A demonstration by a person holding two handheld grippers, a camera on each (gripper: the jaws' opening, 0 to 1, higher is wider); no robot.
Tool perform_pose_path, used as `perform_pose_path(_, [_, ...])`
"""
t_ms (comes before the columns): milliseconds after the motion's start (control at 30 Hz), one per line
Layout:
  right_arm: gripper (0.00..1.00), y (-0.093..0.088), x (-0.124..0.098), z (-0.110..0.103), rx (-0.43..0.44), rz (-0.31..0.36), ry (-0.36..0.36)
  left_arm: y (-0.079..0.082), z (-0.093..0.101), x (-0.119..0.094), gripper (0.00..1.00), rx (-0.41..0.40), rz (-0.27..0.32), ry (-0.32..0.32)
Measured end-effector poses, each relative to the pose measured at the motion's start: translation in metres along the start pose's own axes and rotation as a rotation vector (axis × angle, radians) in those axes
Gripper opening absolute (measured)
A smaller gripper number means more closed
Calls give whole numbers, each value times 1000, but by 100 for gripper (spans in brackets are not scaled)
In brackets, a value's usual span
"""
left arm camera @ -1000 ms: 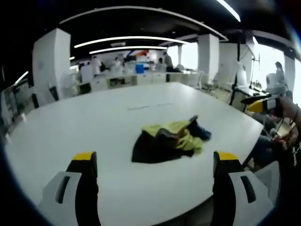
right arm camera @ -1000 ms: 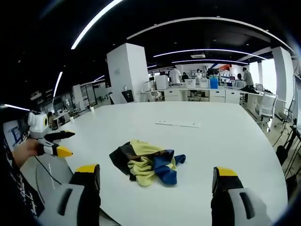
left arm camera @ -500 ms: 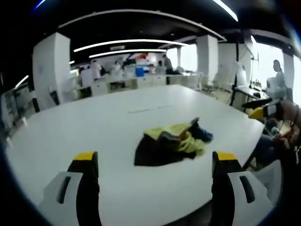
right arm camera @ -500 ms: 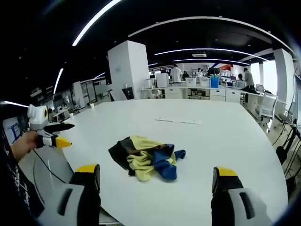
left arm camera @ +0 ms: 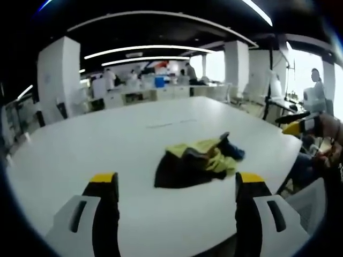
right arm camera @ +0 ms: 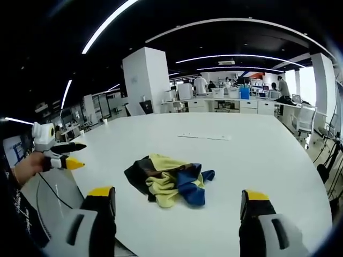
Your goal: Fold the garment on the visible template until the final outline fits inside the template.
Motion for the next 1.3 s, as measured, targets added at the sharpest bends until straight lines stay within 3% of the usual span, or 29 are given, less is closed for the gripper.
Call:
perform_pose_path(233, [91, 2, 6, 4, 9, 9, 3, 1, 1, 8, 82, -1, 9, 0])
perform_pose_path(633, [81, 3, 24, 8, -8, 1, 12, -1, -2, 33, 67, 16, 3, -19])
perform_pose_path(867, [72, 5, 42, 9, -8, -16, 35, -1, -5, 53, 61, 52, -6, -20])
perform_pose_path(1300, [60, -3, 82, 13, -44, -73, 65, -13, -1, 89, 53, 28, -31, -79])
Point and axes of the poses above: the point that each gripper's makers call its tool centre point, and the gripper's own axes: x roughly forward along the fingers, z roughly to its right, y roughly out of its top, the point moved 8 cm from there along -x, roughly backward along the fingers, and after that the axes turned 7 degrees about x, right-handed, at the moved point
